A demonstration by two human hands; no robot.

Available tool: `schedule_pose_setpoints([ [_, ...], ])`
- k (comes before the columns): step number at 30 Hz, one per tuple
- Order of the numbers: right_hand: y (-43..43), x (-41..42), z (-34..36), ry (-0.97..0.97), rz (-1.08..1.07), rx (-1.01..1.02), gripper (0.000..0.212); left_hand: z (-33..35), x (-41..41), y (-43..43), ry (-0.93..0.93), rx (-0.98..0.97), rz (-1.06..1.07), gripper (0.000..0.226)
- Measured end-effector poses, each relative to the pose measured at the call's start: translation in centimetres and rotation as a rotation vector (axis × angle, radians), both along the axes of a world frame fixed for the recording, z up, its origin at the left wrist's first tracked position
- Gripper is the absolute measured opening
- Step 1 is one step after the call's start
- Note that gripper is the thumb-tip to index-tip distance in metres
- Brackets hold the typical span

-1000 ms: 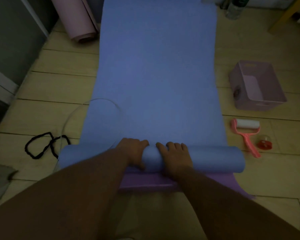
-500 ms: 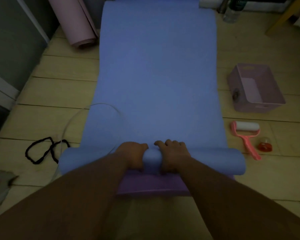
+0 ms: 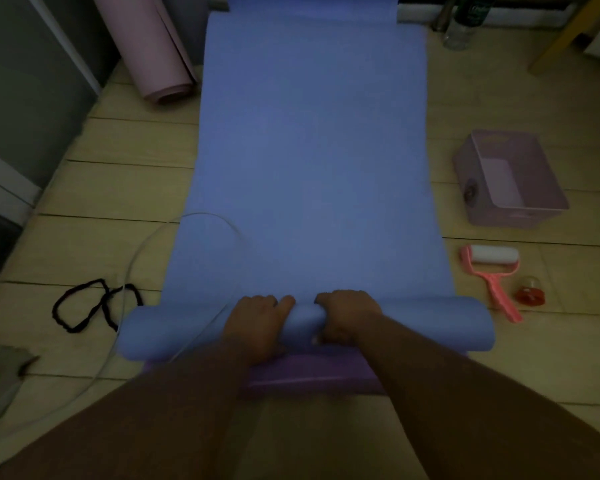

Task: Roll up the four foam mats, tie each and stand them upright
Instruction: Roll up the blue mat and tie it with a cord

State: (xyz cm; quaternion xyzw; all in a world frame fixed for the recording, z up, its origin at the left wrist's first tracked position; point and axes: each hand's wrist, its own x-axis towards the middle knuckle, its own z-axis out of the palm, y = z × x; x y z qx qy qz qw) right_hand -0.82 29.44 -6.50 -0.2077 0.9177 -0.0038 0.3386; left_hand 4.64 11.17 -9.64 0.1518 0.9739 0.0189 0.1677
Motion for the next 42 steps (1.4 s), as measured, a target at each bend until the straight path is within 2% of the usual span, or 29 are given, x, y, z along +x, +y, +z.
schedule_pose_setpoints([
  [2,0.5,1.3,-0.6,0.218,0.008,-0.047,0.070,0.5,-1.3,0.2,-0.109,-0.010,0.054,0.064],
  [4,1.0,2.7,-1.5,0.360,0.025,-0.127,0.079,1.2,-2.6,0.4,-0.201,0.000,0.094,0.058],
  [6,1.7,3.1,-2.2,0.347,0.053,-0.112,0.101,1.9,-3.6,0.5,-0.287,0.027,0.097,0.060],
  [7,1.8,3.1,-2.4,0.316,0.058,-0.075,0.104,2.0,-3.9,0.6,-0.321,0.035,0.101,0.063],
  [9,1.5,3.1,-2.1,0.275,0.029,-0.017,0.087,2.0,-3.8,0.6,-0.356,0.032,0.078,0.070],
  [11,1.0,2.8,-1.6,0.283,0.001,-0.003,0.060,1.6,-2.8,0.2,-0.267,0.028,0.031,0.084],
  [13,0.5,2.4,-1.1,0.280,0.009,0.019,0.043,0.4,-1.3,-0.6,-0.030,0.047,-0.037,0.104],
  [16,0.1,0.9,0.0,0.173,0.008,0.043,0.039,-0.7,0.5,-1.2,0.192,-0.008,-0.135,0.115],
  [17,0.1,0.4,0.3,0.110,-0.001,0.050,0.043,-1.0,0.5,-1.0,0.216,0.007,-0.143,0.113],
  [19,0.2,0.1,0.2,0.042,-0.006,0.055,0.055,-0.3,-0.2,-0.1,0.089,0.052,-0.080,0.099],
  [21,0.5,0.6,-0.3,0.101,0.020,0.030,0.078,0.4,-1.5,0.5,-0.075,0.013,0.017,0.073],
  [23,0.9,1.5,-0.8,0.209,0.023,-0.008,0.097,0.9,-3.0,0.7,-0.171,0.012,0.079,0.057],
  [25,0.9,2.2,-1.0,0.250,0.015,0.004,0.097,1.3,-4.2,0.7,-0.256,-0.010,0.088,0.055],
  [26,0.8,2.3,-1.0,0.261,0.001,0.006,0.086,1.4,-4.5,0.7,-0.272,-0.012,0.085,0.058],
  [28,0.4,1.8,-0.9,0.280,-0.035,0.001,0.059,1.0,-3.7,0.5,-0.158,-0.010,0.044,0.067],
  [29,0.2,1.4,-0.6,0.275,-0.047,0.006,0.049,0.6,-2.7,0.3,-0.007,0.022,0.001,0.076],
  [31,-0.3,0.3,0.2,0.208,-0.027,0.029,0.039,-0.2,-0.6,-0.3,0.223,0.057,-0.094,0.099],
  [33,-0.9,-0.6,0.7,0.076,0.007,0.048,0.041,-0.9,0.5,-0.7,0.266,0.031,-0.117,0.110],
  [34,-1.1,-0.7,0.8,0.017,0.005,0.054,0.043,-1.0,0.5,-0.7,0.202,0.026,-0.105,0.107],
  [36,-1.0,-0.5,0.7,-0.017,0.005,0.052,0.053,-0.2,-0.5,-0.1,0.001,-0.027,-0.028,0.086],
  [38,-0.2,0.0,0.1,0.072,0.035,0.003,0.074,0.6,-2.2,0.1,-0.148,-0.004,0.036,0.069],
  [40,0.9,0.7,-0.4,0.183,0.067,-0.064,0.099,2.2,-4.0,0.4,-0.289,0.038,0.063,0.069],
  [42,1.5,1.3,-0.7,0.211,0.097,-0.046,0.108,2.8,-4.8,0.4,-0.348,0.027,0.046,0.076],
])
